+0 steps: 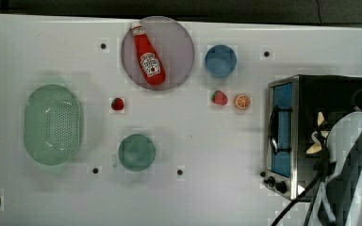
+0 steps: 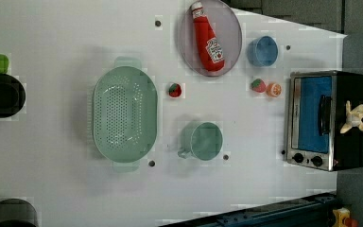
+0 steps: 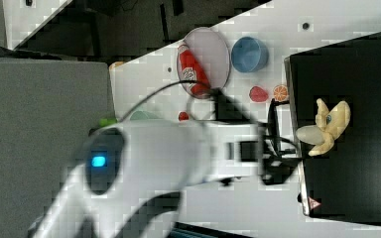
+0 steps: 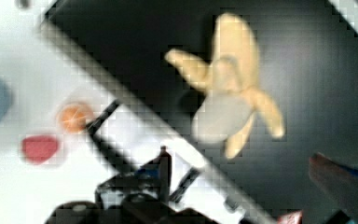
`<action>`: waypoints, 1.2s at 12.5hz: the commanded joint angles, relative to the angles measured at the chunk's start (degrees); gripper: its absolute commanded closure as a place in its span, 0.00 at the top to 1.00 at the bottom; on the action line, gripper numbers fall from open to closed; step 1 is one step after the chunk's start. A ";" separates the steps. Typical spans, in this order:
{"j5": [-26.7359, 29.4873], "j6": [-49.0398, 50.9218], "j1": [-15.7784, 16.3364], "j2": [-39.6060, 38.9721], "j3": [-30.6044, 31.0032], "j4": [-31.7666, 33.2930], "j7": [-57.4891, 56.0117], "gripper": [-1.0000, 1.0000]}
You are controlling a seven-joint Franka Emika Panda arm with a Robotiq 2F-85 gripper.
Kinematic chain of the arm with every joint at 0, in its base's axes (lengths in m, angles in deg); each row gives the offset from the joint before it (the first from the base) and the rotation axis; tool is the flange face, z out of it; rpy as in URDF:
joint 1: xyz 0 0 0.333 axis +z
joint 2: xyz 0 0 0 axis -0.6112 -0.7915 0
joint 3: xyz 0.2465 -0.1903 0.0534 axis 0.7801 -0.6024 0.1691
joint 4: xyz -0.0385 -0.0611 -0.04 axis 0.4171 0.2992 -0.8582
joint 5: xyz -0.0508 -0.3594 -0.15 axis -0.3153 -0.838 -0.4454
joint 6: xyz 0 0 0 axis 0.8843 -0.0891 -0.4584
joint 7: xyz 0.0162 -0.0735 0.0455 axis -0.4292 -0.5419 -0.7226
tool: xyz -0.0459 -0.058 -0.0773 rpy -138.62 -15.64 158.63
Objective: Pick banana from table and place on oven.
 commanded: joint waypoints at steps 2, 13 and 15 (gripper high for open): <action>-0.58 9.18 5.35 11.19 9.12 -1.26 11.98 1.00; -8.22 9.40 6.09 20.93 29.25 5.88 52.13 1.00; -9.18 9.37 6.09 20.96 29.71 5.87 52.13 1.00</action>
